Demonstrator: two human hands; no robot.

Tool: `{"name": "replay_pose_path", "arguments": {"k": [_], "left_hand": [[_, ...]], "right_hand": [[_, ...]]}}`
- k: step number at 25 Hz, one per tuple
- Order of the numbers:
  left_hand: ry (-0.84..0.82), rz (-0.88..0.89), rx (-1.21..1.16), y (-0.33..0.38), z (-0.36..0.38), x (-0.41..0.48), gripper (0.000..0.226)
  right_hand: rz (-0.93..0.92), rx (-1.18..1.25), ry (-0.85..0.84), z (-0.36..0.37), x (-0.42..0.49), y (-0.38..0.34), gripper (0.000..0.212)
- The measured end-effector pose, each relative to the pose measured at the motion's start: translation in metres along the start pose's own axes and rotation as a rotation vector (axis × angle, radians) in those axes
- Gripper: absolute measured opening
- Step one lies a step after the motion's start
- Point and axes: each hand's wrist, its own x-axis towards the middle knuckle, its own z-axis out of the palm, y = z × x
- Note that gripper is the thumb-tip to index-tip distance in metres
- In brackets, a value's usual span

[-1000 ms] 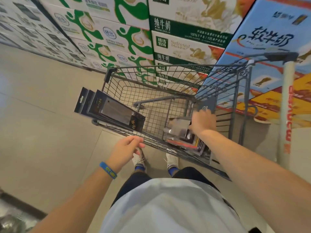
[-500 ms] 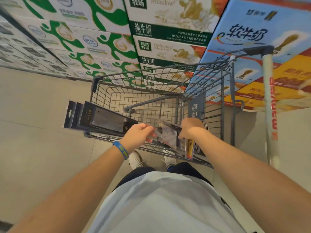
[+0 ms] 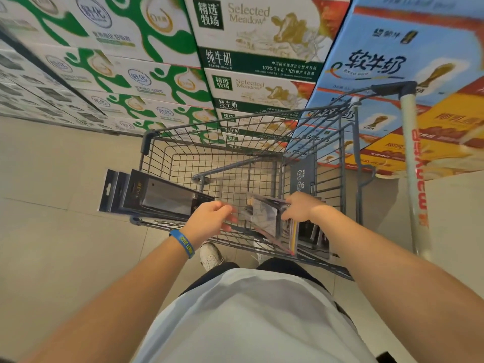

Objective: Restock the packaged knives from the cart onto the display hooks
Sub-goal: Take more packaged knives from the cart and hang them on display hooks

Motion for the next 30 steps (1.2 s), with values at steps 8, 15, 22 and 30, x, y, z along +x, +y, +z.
{"name": "replay_pose_path", "arguments": {"k": [8, 15, 22, 30], "left_hand": [[0.051, 0.037, -0.012, 0.009, -0.018, 0.000, 0.022], [0.174, 0.161, 0.214, 0.017, -0.026, 0.007, 0.013], [0.087, 0.398, 0.620, 0.070, -0.048, 0.010, 0.091], [0.153, 0.439, 0.024, 0.064, -0.033, -0.008, 0.005]], "right_hand": [[0.056, 0.216, 0.187, 0.002, -0.026, 0.014, 0.013], [-0.199, -0.269, 0.118, -0.064, -0.057, -0.019, 0.010], [-0.556, -0.554, 0.155, -0.148, -0.116, -0.095, 0.028], [-0.927, -0.292, 0.313, -0.198, -0.152, -0.157, 0.020]]}}
